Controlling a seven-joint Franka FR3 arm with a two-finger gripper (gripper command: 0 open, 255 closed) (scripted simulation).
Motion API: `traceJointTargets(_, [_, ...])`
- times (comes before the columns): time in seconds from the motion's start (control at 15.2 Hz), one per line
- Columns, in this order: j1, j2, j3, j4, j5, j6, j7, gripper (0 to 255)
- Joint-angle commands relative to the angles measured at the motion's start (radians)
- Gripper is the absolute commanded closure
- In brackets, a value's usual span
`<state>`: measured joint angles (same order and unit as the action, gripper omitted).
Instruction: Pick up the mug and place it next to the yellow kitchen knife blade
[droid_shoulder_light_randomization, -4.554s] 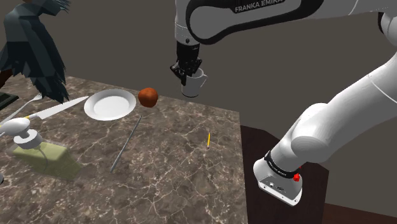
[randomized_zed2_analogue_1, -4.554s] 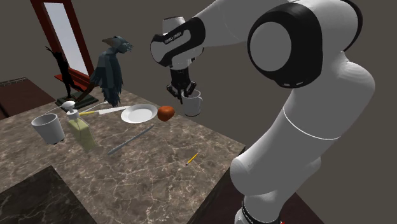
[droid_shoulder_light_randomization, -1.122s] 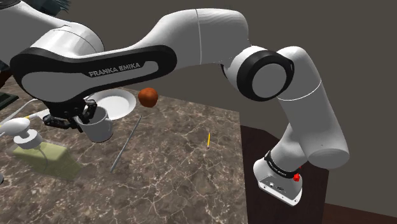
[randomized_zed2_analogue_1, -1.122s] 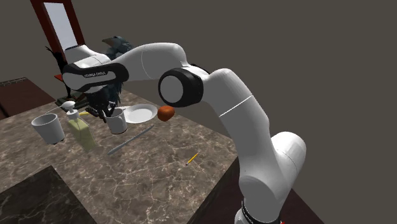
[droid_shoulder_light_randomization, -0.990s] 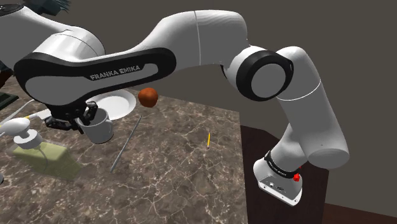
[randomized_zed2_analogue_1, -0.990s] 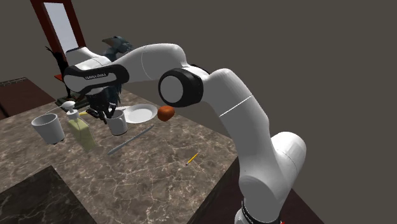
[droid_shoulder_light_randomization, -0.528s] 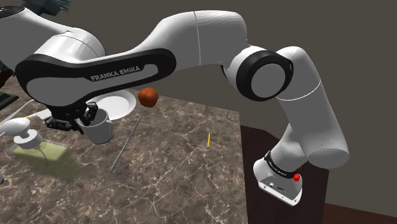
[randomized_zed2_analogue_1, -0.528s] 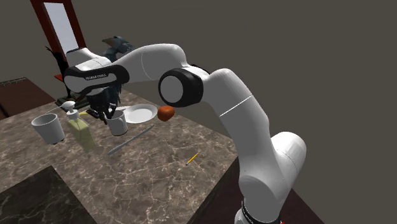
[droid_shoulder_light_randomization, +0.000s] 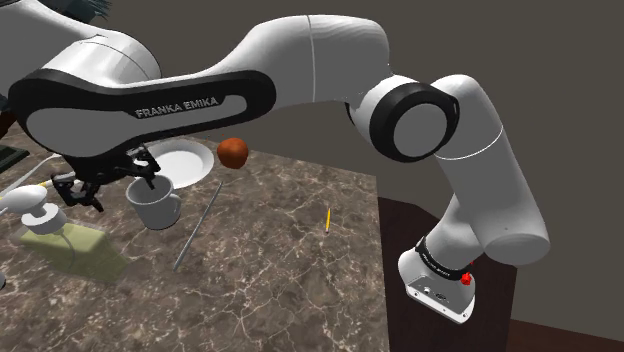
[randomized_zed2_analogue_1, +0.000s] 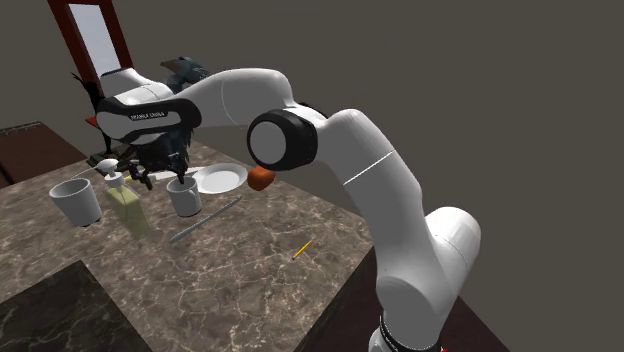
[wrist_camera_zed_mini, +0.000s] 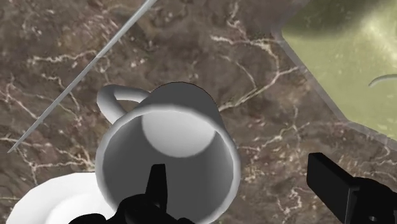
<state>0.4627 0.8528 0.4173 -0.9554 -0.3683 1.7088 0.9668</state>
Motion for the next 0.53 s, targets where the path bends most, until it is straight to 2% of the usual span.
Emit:
traceJointTargets(0.0, [0.013, -0.004, 0.001, 0.056, 0.003, -0.058, -0.007, 0])
traceJointTargets(0.07, [0.023, 0.004, 0.0, 0.098, 0.003, -0.09, -0.012, 0])
traceJointTargets(0.46, [0.023, 0.004, 0.0, 0.098, 0.003, -0.09, -0.012, 0])
